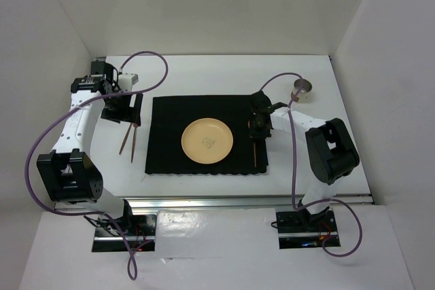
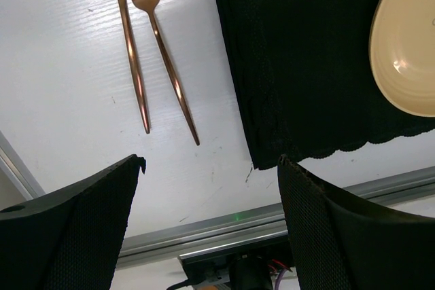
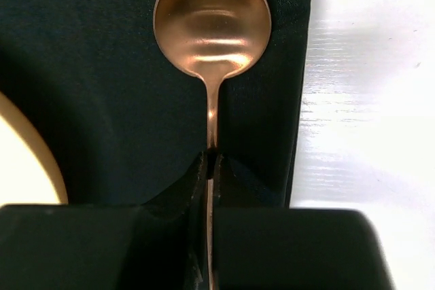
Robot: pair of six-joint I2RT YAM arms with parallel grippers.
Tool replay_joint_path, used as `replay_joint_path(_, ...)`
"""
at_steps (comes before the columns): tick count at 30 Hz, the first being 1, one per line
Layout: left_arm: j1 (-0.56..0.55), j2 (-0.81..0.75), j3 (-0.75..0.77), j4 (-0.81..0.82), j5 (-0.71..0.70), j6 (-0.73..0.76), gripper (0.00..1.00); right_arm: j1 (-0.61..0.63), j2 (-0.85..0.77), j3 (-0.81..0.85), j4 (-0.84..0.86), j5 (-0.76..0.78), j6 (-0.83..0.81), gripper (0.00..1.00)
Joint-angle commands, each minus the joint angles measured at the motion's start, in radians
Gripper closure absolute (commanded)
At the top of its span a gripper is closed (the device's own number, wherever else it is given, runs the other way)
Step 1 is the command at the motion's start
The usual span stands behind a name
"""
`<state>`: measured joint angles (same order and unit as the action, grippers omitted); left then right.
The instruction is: Set the dinner table for one person
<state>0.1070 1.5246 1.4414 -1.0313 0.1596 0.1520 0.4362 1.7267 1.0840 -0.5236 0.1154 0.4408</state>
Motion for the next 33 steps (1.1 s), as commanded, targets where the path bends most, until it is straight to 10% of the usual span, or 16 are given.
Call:
replay_joint_path(1, 0.005, -0.012, -0.006, 0.010, 0.024, 0.000, 0.12, 0.009, 0.017, -0.009, 0.056, 0.007, 0.026, 0.93)
replay_joint_path(4, 0.005, -0.012, -0.006, 0.010, 0.024, 0.009, 0.12, 0.009, 0.027, -0.009, 0.047, 0.026, 0.026, 0.59)
replay_joint_path(12, -0.013, -0.006, -0.082, 0.022, -0.093, 0.064, 0.19, 0.009, -0.087, 0.057, -0.039, 0.053, 0.026, 0.35)
replay_joint_path(33, -0.055, 0.388, -0.055, 0.168, -0.198, 0.064, 0.40, 0.009, -0.202, 0.117, -0.012, 0.032, -0.004, 0.31)
